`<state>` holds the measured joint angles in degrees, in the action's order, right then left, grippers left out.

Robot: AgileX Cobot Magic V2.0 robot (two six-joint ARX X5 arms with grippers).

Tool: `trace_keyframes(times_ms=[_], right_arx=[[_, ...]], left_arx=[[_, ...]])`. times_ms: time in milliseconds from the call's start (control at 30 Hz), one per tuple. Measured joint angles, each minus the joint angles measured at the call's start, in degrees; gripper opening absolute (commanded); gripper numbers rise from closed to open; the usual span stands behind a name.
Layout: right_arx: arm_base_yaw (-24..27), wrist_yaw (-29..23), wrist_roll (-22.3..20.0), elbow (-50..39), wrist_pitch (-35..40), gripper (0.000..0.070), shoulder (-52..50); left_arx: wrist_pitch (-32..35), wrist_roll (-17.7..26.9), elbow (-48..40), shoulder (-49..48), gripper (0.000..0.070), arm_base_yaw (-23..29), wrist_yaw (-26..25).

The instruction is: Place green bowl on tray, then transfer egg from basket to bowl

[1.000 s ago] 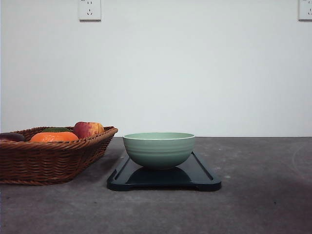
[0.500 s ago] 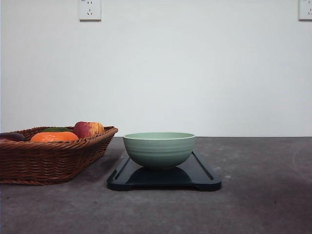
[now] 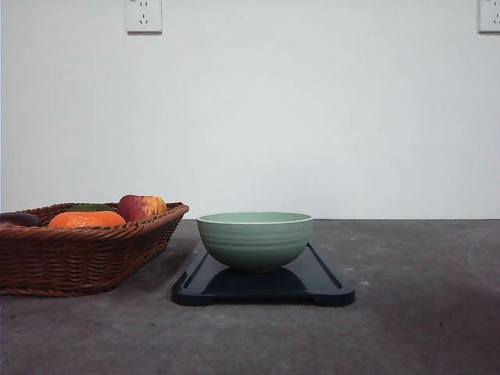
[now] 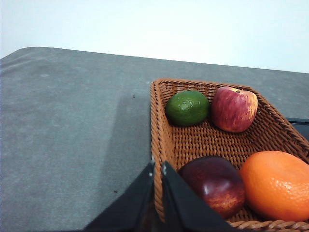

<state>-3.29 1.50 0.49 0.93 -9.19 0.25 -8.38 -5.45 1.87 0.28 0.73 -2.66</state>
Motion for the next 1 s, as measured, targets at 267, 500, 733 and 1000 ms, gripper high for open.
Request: trace_keyframes(times_ms=[267, 500, 733, 1000], right_arx=[[0.0, 0.0, 0.0, 0.0, 0.0, 0.0016, 0.0], [0.0, 0.0, 0.0, 0.0, 0.0, 0.0016, 0.0], [0.0, 0.0, 0.0, 0.0, 0.0, 0.0016, 0.0], [0.0, 0.0, 0.0, 0.0, 0.0, 0.0016, 0.0]], left_arx=[[0.0, 0.0, 0.0, 0.0, 0.0014, 0.0, 0.0], [0.0, 0.0, 0.0, 0.0, 0.0014, 0.0, 0.0], [0.0, 0.0, 0.0, 0.0, 0.0014, 0.0, 0.0], [0.0, 0.0, 0.0, 0.0, 0.0014, 0.0, 0.0]])
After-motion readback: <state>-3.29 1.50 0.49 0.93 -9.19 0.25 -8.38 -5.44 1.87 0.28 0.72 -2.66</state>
